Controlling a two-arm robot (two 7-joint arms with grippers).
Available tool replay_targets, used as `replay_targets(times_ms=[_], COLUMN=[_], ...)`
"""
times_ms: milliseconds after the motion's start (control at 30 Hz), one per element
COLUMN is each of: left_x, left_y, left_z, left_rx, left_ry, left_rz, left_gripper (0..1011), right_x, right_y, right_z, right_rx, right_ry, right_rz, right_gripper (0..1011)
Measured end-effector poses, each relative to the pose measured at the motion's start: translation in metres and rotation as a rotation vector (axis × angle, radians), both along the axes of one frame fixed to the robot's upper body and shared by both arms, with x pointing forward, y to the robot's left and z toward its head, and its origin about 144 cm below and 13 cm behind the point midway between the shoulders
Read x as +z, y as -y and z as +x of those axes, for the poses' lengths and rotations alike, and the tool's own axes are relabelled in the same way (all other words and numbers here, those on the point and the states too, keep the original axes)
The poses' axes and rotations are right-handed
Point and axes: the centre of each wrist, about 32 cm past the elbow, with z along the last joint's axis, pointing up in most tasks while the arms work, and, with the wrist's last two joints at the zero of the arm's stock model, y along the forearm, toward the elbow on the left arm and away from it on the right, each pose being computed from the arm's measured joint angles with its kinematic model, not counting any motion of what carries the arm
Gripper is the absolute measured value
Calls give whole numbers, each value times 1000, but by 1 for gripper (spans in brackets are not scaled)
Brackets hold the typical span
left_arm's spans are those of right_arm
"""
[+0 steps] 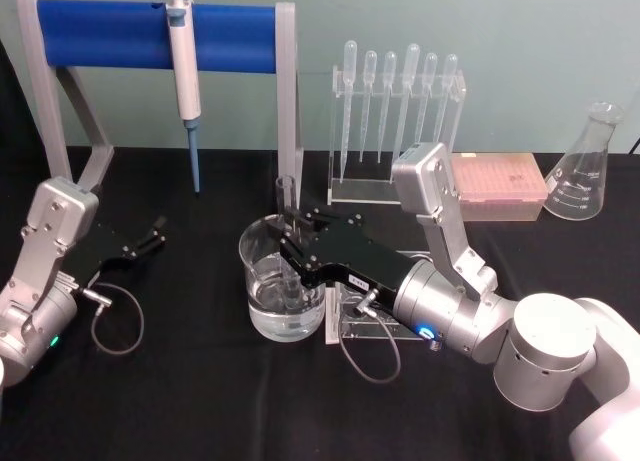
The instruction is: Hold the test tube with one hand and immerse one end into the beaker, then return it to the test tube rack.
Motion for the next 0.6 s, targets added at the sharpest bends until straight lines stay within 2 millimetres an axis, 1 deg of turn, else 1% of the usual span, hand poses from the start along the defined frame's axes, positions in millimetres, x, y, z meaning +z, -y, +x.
replay_targets(times_ms=[600], left_x=[0], left_y=[0], left_z=[0], left_rx=[0], left_ry=[0], left_rz=[0], left_gripper=[1000], right_x=[0], right_y=[0], right_z=[0], right_rx=[0], right_ry=[0], right_rz=[0], right_gripper=[224])
